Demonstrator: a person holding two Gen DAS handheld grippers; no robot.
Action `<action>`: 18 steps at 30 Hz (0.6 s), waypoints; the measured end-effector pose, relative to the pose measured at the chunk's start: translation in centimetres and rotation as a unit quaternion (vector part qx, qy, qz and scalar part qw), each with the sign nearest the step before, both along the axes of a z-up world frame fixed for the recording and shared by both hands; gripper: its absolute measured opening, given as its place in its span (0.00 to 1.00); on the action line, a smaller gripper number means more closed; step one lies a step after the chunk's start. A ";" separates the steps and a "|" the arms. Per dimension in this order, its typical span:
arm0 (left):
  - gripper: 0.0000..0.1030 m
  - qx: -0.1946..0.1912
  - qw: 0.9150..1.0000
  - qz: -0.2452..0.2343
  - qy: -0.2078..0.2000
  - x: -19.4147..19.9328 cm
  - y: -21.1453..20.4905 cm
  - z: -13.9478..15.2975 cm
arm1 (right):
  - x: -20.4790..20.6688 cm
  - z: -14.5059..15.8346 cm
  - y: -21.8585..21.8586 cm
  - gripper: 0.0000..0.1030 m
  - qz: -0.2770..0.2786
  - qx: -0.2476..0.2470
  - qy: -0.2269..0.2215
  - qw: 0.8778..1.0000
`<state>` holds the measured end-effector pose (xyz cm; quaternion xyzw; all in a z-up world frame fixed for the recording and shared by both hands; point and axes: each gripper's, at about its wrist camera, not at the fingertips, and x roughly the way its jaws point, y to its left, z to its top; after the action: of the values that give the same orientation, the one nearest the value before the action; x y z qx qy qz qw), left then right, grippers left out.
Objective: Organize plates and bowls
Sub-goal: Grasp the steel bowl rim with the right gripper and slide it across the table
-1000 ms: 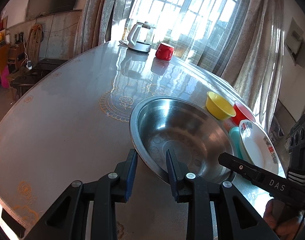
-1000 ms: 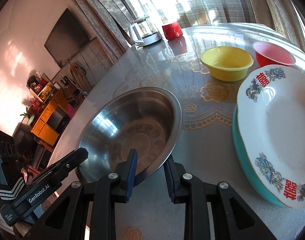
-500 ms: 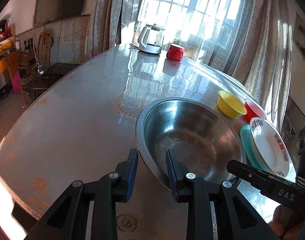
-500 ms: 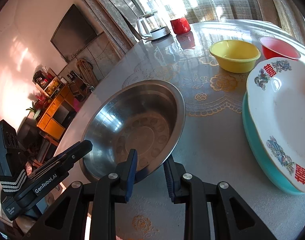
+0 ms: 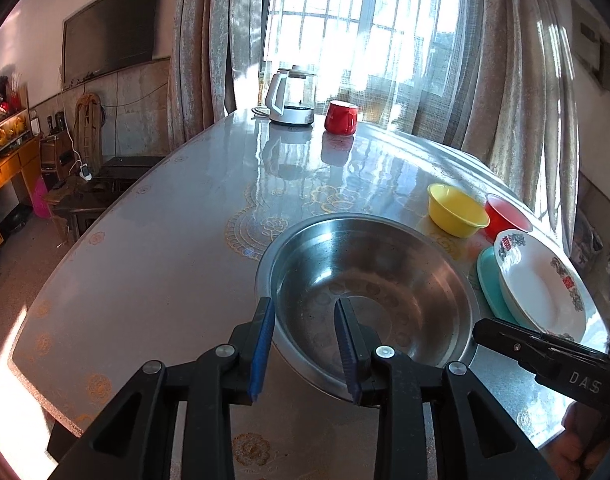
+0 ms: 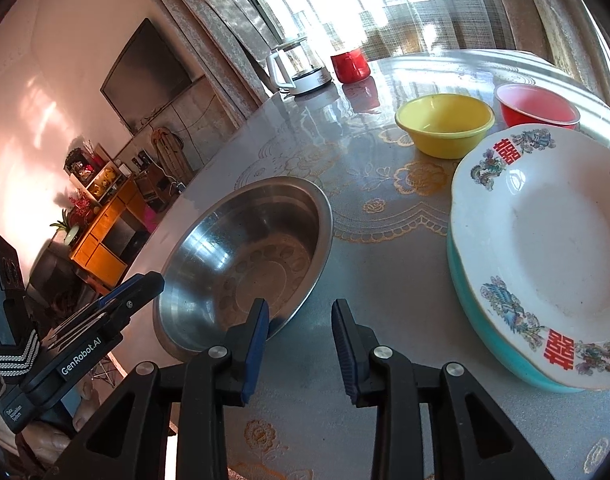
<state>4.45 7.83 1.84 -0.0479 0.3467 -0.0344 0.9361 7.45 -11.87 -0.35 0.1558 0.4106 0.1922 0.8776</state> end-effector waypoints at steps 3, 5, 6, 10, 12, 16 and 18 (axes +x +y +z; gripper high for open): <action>0.31 0.005 1.000 -0.008 -0.005 -0.1 -0.4 0.3 | -0.1 0.0 -0.9 0.32 -0.008 0.004 0.001 1.000; 0.31 0.010 1.000 -0.012 -0.008 0.0 -0.9 0.5 | -0.3 0.1 -1.6 0.32 -0.013 0.006 -0.001 1.000; 0.31 0.012 1.000 -0.015 -0.008 0.1 -1.1 0.6 | -0.3 0.1 -1.8 0.32 -0.015 0.006 -0.002 1.000; 0.31 0.022 0.999 -0.025 -0.012 0.2 -2.0 0.9 | -0.5 0.6 -2.8 0.32 -0.023 0.012 -0.008 1.000; 0.31 0.025 0.999 -0.032 -0.013 0.4 -2.5 1.1 | -0.5 0.9 -3.2 0.32 -0.027 0.014 -0.011 0.999; 0.31 0.032 0.998 -0.045 -0.013 0.7 -3.5 1.2 | -0.3 1.2 -4.0 0.32 -0.034 0.021 -0.015 0.999; 0.32 0.036 0.998 -0.052 -0.012 0.9 -4.0 1.1 | -0.2 1.2 -4.4 0.32 -0.037 0.023 -0.016 0.999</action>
<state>5.35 3.81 2.94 0.0044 0.3384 -0.0707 0.9383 7.21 -16.26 0.86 0.1884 0.3863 0.1711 0.8866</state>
